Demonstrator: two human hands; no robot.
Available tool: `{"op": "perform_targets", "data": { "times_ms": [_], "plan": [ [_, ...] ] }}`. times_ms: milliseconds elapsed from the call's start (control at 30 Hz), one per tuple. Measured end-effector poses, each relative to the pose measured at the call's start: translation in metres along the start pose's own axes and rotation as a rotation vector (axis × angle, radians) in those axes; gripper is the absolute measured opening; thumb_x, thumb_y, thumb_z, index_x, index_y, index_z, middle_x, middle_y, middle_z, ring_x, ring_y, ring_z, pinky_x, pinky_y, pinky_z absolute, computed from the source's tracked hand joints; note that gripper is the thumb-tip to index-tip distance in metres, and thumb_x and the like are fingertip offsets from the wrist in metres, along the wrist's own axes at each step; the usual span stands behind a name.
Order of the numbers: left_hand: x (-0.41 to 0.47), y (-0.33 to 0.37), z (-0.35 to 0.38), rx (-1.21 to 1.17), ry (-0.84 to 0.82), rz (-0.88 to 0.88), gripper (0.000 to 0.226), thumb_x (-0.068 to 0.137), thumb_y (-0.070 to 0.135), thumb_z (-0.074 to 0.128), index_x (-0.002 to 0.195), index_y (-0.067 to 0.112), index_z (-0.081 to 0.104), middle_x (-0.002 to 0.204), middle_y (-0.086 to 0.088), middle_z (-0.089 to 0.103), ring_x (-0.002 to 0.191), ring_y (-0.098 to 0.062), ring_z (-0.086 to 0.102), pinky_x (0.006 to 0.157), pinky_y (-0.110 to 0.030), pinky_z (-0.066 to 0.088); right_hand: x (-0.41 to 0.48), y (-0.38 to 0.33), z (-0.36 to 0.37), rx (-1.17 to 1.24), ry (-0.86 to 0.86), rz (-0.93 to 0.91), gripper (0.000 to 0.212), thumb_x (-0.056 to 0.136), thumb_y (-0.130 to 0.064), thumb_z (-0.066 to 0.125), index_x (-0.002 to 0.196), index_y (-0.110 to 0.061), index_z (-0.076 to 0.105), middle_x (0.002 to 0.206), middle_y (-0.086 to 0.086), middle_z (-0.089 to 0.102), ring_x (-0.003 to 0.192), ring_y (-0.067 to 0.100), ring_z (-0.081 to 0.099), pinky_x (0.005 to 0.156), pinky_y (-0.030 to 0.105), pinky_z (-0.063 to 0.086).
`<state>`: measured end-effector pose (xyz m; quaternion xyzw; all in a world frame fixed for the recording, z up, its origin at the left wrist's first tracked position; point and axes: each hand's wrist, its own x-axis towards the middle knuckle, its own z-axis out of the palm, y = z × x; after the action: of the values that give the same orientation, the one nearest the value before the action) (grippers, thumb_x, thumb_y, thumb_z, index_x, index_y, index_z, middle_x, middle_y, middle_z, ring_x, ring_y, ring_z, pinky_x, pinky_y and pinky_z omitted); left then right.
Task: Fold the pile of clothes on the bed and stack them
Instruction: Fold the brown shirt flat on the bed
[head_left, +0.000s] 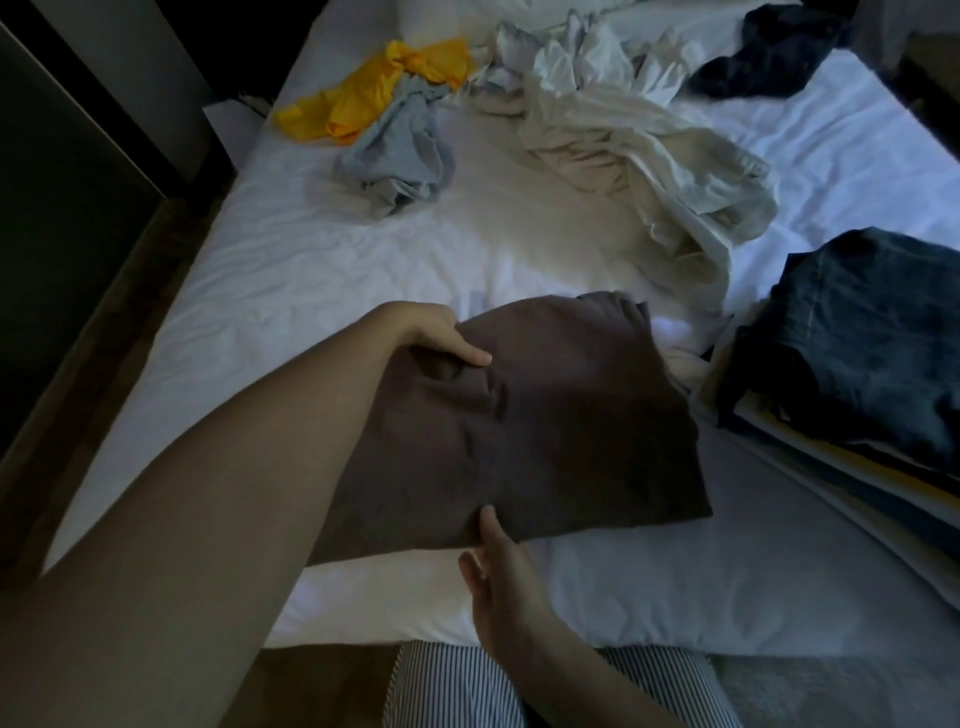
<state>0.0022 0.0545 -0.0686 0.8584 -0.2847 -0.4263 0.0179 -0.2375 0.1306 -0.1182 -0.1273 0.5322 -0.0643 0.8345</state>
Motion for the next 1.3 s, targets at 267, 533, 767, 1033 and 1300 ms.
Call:
{"op": "perform_targets", "data": {
  "times_ms": [267,533,767,1033,1300],
  "plan": [
    [-0.066,-0.004,-0.046,-0.86,0.083,0.145,0.019,0.09,0.022,0.061,0.103,0.009,0.065,0.084,-0.002,0.074,0.079,-0.014,0.071,0.079,-0.028,0.055,-0.035,-0.064,0.0,-0.01,-0.118,-0.554,0.03,0.094,-0.021,0.052,0.119,-0.008,0.059,0.119,0.007,0.065,0.113,0.022,0.059,0.103,0.04,0.044],
    [-0.153,-0.007,-0.085,-1.223,0.527,0.473,0.012,0.097,0.016,0.051,0.091,0.024,0.059,0.077,0.014,0.07,0.082,-0.003,0.061,0.085,-0.024,0.049,-0.08,-0.214,0.072,-0.462,-0.34,-0.971,0.014,0.095,-0.012,0.049,0.094,-0.018,0.062,0.095,0.001,0.065,0.091,0.013,0.062,0.085,0.027,0.051],
    [-0.167,-0.04,0.026,-1.121,0.514,0.262,0.038,0.097,0.011,0.049,0.132,0.022,0.044,0.109,0.013,0.053,0.096,-0.007,0.048,0.073,-0.018,0.035,-0.06,-0.175,0.007,-0.728,-0.27,-0.892,0.02,0.093,0.001,0.047,0.103,-0.012,0.059,0.088,-0.006,0.063,0.075,0.001,0.057,0.065,0.012,0.047],
    [-0.161,-0.108,0.211,-1.239,0.347,-0.139,0.046,0.09,0.031,0.063,0.125,0.002,0.058,0.12,-0.011,0.064,0.107,-0.028,0.061,0.089,-0.033,0.046,-0.051,-0.082,-0.089,-1.005,0.047,-0.709,0.055,0.096,-0.044,0.039,0.103,0.005,0.064,0.099,0.018,0.067,0.081,0.01,0.061,0.065,0.009,0.044],
    [-0.169,-0.107,0.233,-1.232,0.393,-0.234,0.053,0.087,0.027,0.067,0.13,-0.001,0.053,0.132,-0.013,0.057,0.118,-0.031,0.054,0.099,-0.038,0.044,-0.044,-0.07,-0.106,-1.09,0.194,-0.677,0.042,0.1,-0.024,0.04,0.105,0.011,0.061,0.108,0.026,0.063,0.099,0.032,0.056,0.09,0.036,0.04]
  ]
}}
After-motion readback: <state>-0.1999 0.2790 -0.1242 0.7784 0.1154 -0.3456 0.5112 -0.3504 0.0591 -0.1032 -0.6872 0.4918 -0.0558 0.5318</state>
